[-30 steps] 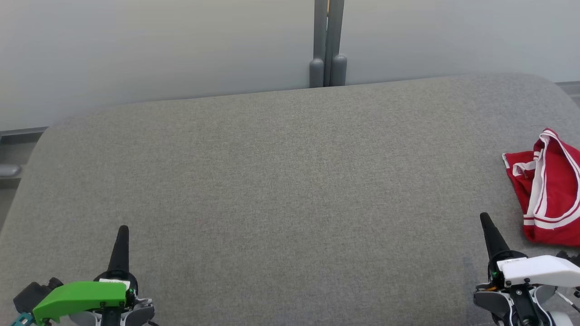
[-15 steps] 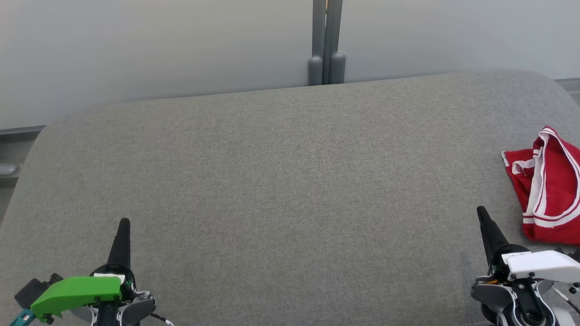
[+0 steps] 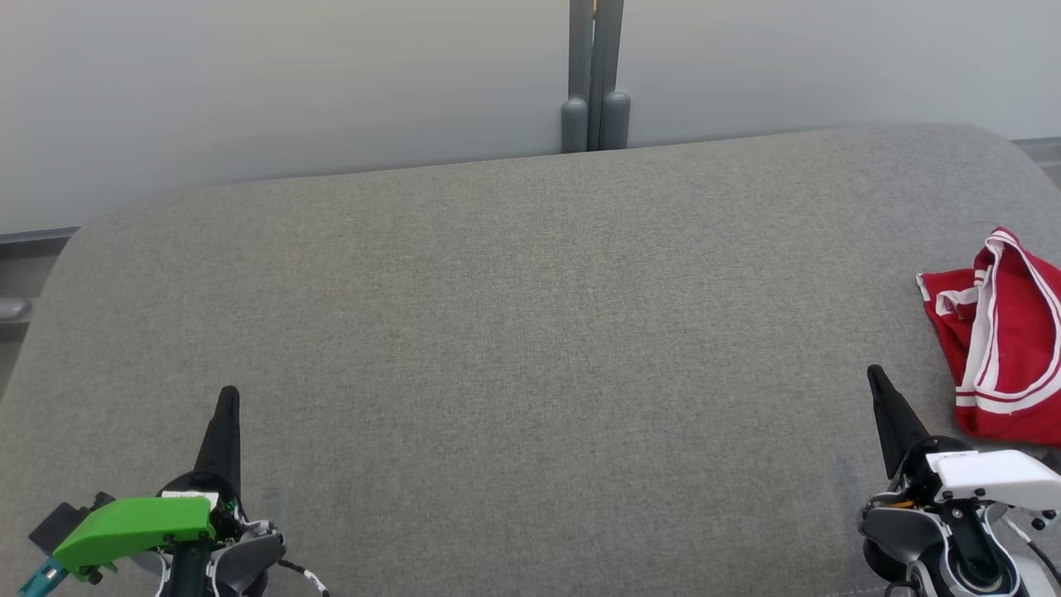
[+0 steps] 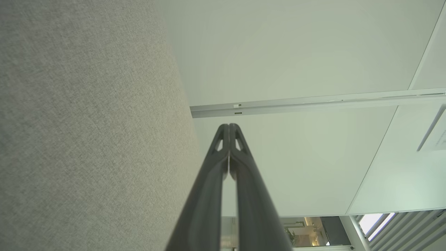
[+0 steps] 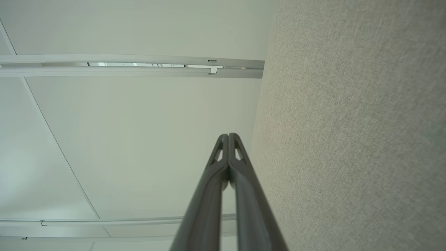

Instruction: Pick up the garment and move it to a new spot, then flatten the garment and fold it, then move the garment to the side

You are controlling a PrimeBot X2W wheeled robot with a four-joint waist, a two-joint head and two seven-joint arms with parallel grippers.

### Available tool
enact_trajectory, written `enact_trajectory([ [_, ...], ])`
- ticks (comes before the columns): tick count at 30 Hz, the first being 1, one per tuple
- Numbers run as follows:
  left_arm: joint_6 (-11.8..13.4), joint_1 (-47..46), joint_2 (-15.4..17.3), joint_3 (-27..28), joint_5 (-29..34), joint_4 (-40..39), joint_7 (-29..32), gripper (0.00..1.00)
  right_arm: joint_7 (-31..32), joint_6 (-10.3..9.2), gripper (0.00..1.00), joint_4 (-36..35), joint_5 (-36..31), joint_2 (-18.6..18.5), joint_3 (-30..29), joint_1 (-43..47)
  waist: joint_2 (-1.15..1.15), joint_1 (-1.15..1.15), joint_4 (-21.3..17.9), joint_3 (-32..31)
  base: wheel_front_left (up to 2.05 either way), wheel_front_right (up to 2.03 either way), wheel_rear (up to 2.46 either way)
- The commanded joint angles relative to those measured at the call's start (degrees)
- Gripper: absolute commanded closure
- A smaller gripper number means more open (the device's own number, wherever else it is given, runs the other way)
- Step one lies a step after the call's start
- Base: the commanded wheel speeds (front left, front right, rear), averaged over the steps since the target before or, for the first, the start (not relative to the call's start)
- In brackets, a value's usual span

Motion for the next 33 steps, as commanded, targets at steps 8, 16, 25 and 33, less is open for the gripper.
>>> enact_trajectory([
  [8,-0.02,-1.51,-0.23,0.29,-3.23,-0.55,0.94,1.0,1.07,0.02,1.0,0.11,4.18,-0.34,0.18,-1.05,0.0,0.0,-0.14,0.23,0.0,0.0,0.0],
  [16,-0.02,-1.38,-0.19,0.28,-3.1,-0.52,0.87,1.0,1.05,0.02,1.0,0.1,4.01,-0.33,0.17,-0.99,0.0,0.0,-0.14,0.23,0.0,0.0,0.0],
  [25,-0.02,-1.38,-0.19,0.28,-3.1,-0.52,0.86,1.0,1.04,0.02,1.0,0.1,4.02,-0.33,0.16,-0.99,0.0,0.0,-0.14,0.23,0.0,0.0,0.0],
  [33,-0.02,-1.37,-0.19,0.27,-3.11,-0.53,0.86,1.0,1.04,0.02,1.0,0.1,4.02,-0.33,0.17,-0.99,0.0,0.0,-0.14,0.23,0.0,0.0,0.0],
])
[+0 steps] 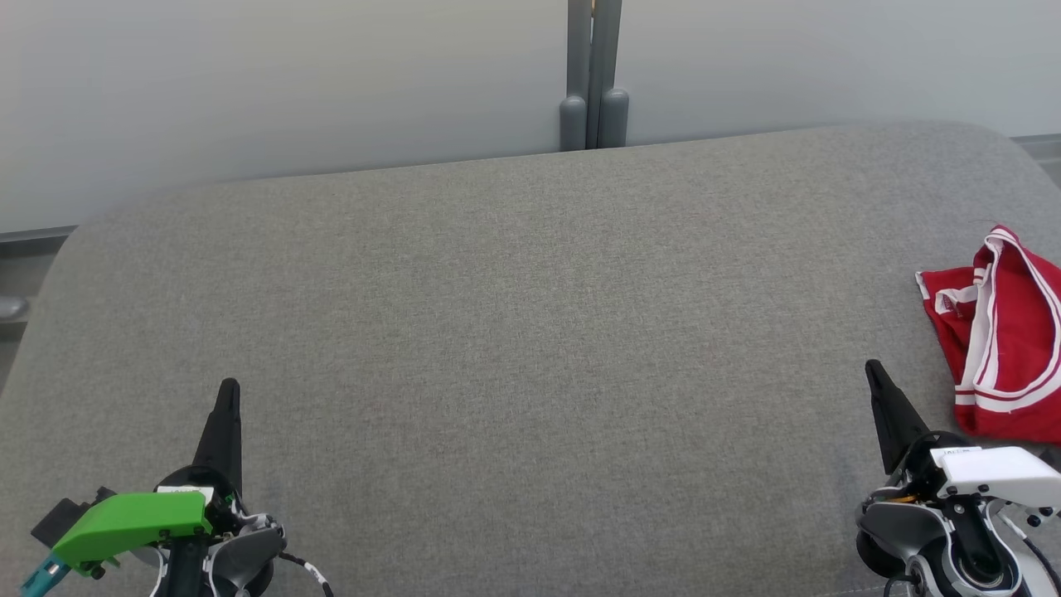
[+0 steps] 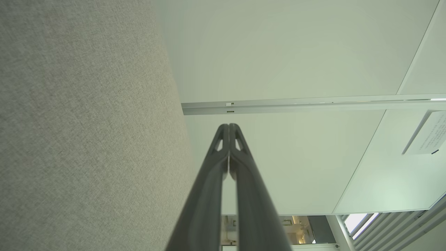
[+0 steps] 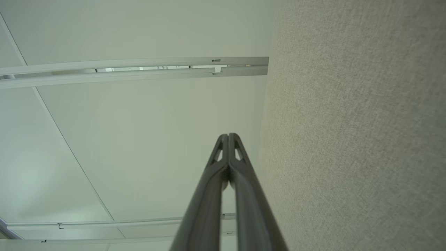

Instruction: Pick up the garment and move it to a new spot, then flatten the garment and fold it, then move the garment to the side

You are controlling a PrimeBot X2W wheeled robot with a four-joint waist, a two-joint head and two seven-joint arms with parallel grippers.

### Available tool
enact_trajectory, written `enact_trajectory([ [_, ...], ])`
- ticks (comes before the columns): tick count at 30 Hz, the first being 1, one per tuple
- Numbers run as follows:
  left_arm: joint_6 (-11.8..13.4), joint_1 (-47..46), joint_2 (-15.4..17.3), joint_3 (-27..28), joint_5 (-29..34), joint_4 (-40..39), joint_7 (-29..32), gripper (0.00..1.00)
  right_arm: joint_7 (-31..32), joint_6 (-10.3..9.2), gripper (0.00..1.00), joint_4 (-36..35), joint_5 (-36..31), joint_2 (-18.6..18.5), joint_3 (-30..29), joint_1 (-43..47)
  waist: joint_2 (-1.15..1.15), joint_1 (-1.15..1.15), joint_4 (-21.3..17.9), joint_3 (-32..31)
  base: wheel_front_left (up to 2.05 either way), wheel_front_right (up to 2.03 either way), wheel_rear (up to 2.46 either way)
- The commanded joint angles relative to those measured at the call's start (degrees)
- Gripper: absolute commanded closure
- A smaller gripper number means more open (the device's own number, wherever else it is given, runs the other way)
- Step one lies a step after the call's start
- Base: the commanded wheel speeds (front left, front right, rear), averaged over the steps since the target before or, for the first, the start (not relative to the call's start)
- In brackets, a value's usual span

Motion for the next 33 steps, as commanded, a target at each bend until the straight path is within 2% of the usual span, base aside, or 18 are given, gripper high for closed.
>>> enact_trajectory([
  [1,-0.02,-0.69,-0.03,0.13,-0.05,-0.11,0.04,1.0,0.23,0.02,1.0,0.07,0.32,-0.27,0.05,-0.53,0.0,0.0,0.0,0.0,0.0,0.0,0.0],
  [33,-0.02,-0.69,-0.02,0.11,-0.06,-0.12,0.02,1.0,0.22,0.02,1.0,0.07,0.31,-0.27,0.05,-0.52,0.0,0.0,0.0,0.0,0.0,0.0,0.0],
])
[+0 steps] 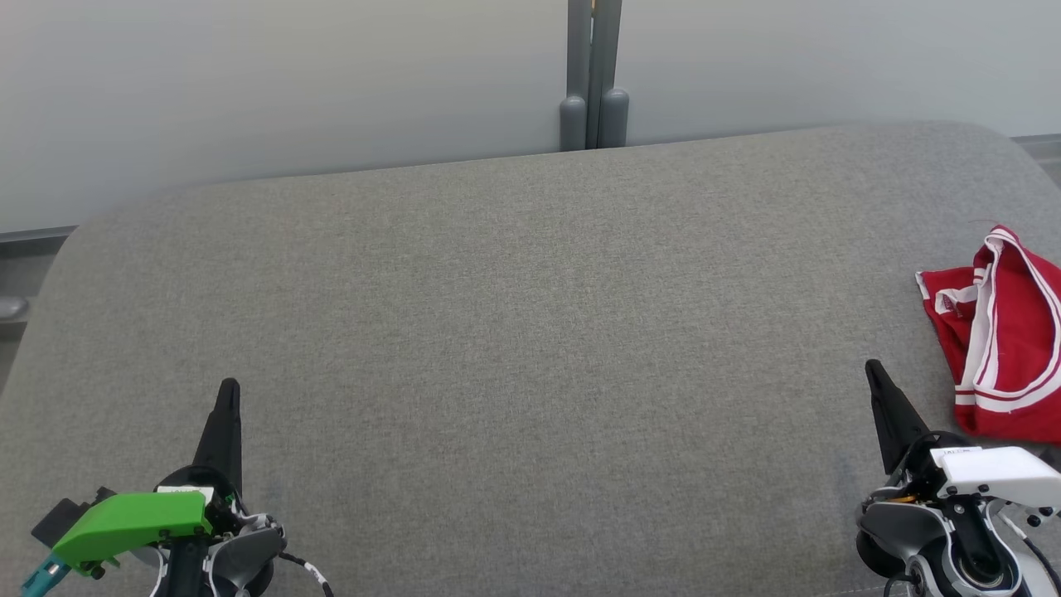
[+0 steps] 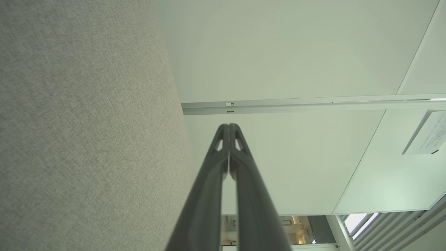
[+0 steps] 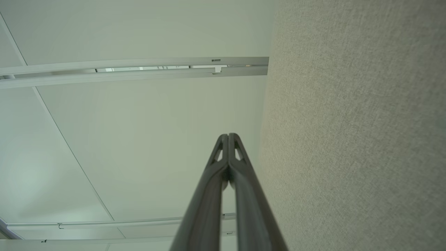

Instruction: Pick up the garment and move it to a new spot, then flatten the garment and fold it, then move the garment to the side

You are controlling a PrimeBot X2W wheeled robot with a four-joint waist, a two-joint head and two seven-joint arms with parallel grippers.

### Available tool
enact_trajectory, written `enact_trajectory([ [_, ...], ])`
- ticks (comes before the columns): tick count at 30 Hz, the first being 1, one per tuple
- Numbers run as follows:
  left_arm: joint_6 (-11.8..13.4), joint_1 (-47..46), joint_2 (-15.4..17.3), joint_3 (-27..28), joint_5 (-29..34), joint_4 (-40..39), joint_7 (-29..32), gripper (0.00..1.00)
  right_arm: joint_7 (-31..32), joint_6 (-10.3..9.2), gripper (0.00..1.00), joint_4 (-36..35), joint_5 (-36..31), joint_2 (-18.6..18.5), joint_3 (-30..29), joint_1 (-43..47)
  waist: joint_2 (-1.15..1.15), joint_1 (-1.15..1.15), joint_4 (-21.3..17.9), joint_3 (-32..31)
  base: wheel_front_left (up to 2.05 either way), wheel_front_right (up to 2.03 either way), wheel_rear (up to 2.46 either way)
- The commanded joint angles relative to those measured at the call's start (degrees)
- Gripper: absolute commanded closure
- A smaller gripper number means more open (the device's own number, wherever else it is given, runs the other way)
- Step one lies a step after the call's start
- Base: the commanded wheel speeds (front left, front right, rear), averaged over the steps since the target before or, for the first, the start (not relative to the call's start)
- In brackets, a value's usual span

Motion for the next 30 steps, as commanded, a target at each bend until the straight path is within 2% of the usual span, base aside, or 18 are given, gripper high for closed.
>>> enact_trajectory([
  [1,-0.02,-0.69,-0.01,0.11,-0.06,-0.12,0.02,1.0,0.22,0.02,1.0,0.07,0.31,-0.27,0.05,-0.52,0.0,0.0,0.0,0.0,0.0,0.0,0.0],
  [30,-0.02,-0.69,-0.01,0.11,-0.07,-0.12,0.02,1.0,0.22,0.02,1.0,0.07,0.32,-0.27,0.06,-0.52,0.0,0.0,0.0,0.0,0.0,0.0,0.0],
])
